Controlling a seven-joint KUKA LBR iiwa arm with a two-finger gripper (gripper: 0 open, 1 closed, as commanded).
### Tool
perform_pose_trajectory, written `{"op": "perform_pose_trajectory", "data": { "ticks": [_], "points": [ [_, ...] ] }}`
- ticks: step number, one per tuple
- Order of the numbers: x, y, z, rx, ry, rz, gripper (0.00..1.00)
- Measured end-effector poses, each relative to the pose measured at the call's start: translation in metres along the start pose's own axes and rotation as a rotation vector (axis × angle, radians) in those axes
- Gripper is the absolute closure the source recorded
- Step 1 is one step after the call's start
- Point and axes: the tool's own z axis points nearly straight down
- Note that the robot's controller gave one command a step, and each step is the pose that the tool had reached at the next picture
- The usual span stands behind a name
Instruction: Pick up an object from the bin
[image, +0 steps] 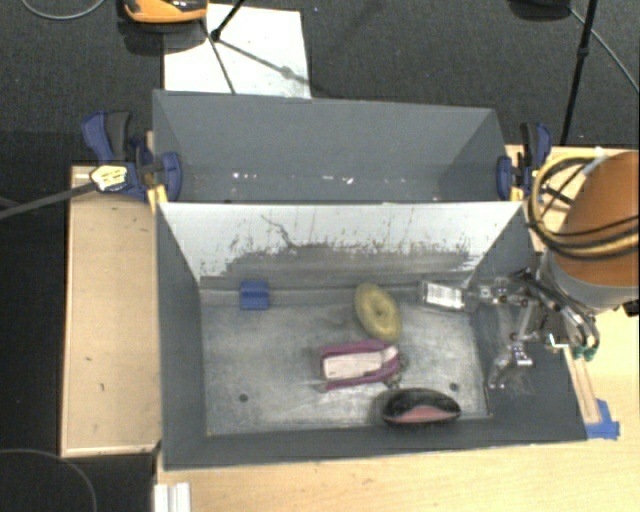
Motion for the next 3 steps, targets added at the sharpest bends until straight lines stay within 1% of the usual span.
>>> {"op": "perform_pose_trajectory", "data": {
  "ticks": [1, 2, 3],
  "points": [
    [-0.007, 0.050, 0.102, 0.002, -0.011, -0.160, 0.00],
    [-0.010, 0.119, 0.062, -0.001, -0.011, -0.249, 0.00],
    [-0.015, 0.122, 0.091, 0.004, -0.037, -0.250, 0.00]
  ]
}}
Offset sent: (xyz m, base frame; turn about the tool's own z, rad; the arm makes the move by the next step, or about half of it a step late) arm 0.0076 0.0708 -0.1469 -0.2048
